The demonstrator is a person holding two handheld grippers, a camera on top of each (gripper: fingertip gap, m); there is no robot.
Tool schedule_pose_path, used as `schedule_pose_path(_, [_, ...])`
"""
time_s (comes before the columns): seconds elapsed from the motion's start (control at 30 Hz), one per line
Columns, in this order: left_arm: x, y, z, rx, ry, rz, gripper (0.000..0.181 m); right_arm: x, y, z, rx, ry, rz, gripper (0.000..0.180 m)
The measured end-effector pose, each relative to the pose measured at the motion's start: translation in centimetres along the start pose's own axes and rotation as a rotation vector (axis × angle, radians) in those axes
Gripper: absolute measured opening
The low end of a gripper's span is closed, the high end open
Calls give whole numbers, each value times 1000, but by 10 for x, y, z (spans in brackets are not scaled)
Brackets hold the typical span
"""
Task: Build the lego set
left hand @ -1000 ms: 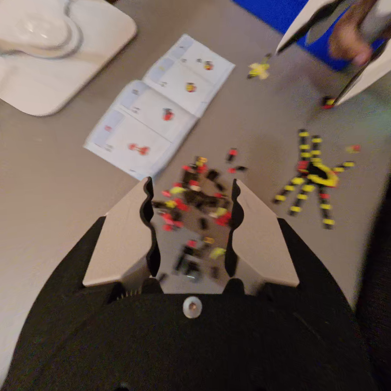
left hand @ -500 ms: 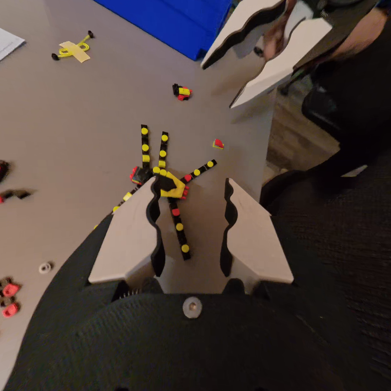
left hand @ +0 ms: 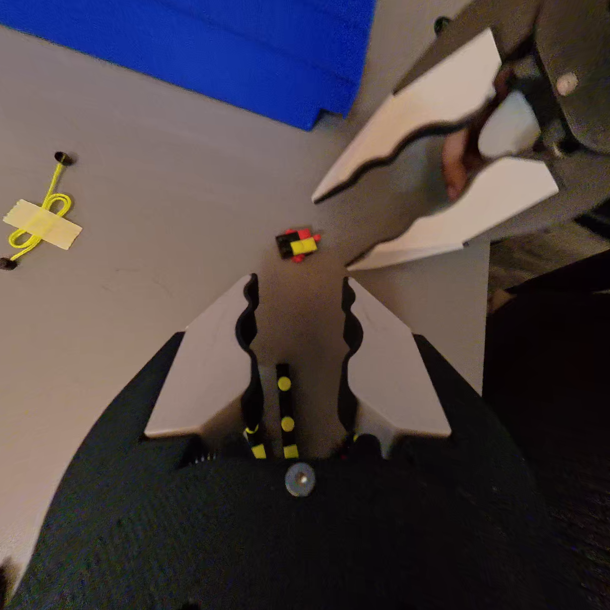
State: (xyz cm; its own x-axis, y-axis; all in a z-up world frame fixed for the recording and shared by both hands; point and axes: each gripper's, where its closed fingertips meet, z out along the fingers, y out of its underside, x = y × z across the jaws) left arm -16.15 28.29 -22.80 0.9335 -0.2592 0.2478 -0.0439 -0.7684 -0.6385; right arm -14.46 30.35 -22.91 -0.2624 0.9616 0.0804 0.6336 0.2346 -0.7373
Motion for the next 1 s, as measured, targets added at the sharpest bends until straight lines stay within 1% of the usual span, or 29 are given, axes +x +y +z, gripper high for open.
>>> schedule_pose_path(0.07, [-8,-8,5,11,53,-100,38,2,-5,0,31,-7,33,33])
schedule_pose_path(0.13, [-14,-13,8,18,111,-176,32,3,-10,0,61,-27,83,23])
schedule_pose_path(0.2, [-18,-11,11,-1,129,-197,30,3,-13,1,77,-48,111,11])
schedule_pose_path(0.23, [-19,-10,12,-14,135,-195,29,2,-12,3,74,-56,111,1])
schedule_pose_path(0.27, [-18,-9,14,-20,142,-189,27,3,-11,4,66,-58,109,0])
schedule_pose_path(0.5, [-12,-8,25,-44,179,-185,24,1,-5,15,18,-60,71,0])
schedule_pose_path(0.7, [-7,-9,25,-61,203,-186,15,1,-5,15,27,-65,103,0])
schedule_pose_path(0.83, [-8,-8,26,-66,207,-202,16,3,-5,16,26,-50,98,0])
schedule_pose_path(1.0, [-13,-7,26,-56,173,-194,24,4,-5,16,53,-46,83,0])
